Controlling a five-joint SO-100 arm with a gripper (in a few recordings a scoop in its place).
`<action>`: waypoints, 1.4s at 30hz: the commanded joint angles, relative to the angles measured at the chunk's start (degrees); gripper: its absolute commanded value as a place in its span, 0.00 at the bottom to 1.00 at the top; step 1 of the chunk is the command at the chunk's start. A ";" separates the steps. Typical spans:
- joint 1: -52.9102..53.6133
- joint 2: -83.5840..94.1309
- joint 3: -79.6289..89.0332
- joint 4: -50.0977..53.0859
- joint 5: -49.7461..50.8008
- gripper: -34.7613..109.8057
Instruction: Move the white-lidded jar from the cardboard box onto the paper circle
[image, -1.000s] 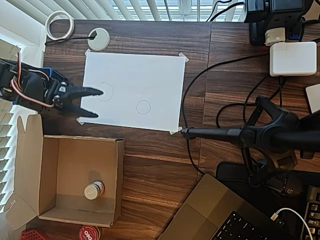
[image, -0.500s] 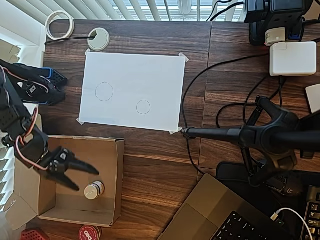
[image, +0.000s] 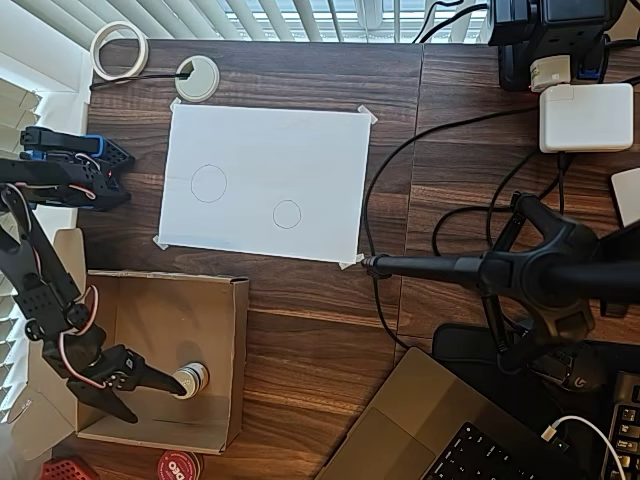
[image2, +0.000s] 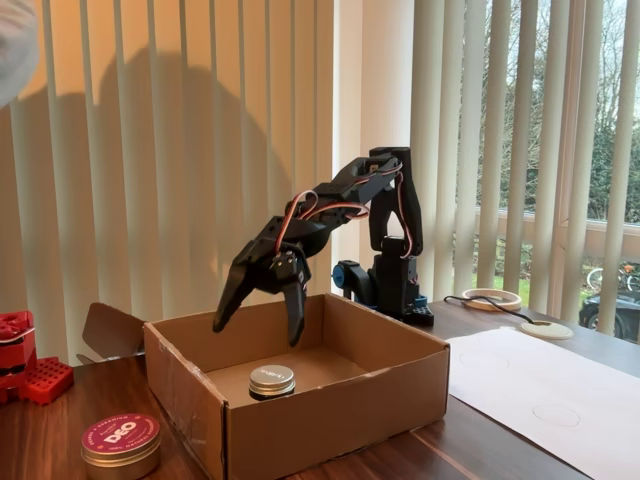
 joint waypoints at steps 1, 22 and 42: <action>-0.44 0.44 -5.71 -1.41 -1.41 0.59; -1.93 -1.93 0.62 -1.41 -6.15 0.60; -2.37 -2.02 0.97 -2.29 -6.06 0.51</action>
